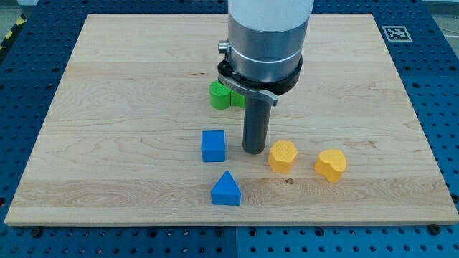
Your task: Push the blue cube towards the left side of the board
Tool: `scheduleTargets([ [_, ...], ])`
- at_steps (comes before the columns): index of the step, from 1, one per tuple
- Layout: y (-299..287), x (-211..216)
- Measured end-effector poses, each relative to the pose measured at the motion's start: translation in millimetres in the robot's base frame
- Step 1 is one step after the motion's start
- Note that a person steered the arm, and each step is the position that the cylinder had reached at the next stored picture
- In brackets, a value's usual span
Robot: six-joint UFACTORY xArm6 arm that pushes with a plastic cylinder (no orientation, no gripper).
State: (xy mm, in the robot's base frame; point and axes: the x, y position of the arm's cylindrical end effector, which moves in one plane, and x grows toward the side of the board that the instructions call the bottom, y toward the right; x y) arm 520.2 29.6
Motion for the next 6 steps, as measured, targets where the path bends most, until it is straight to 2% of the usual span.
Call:
scheduleTargets([
  [1, 10.6, 19.6],
  [3, 85.7, 26.7],
  [4, 81.5, 26.7],
  [6, -22.1, 1.3],
])
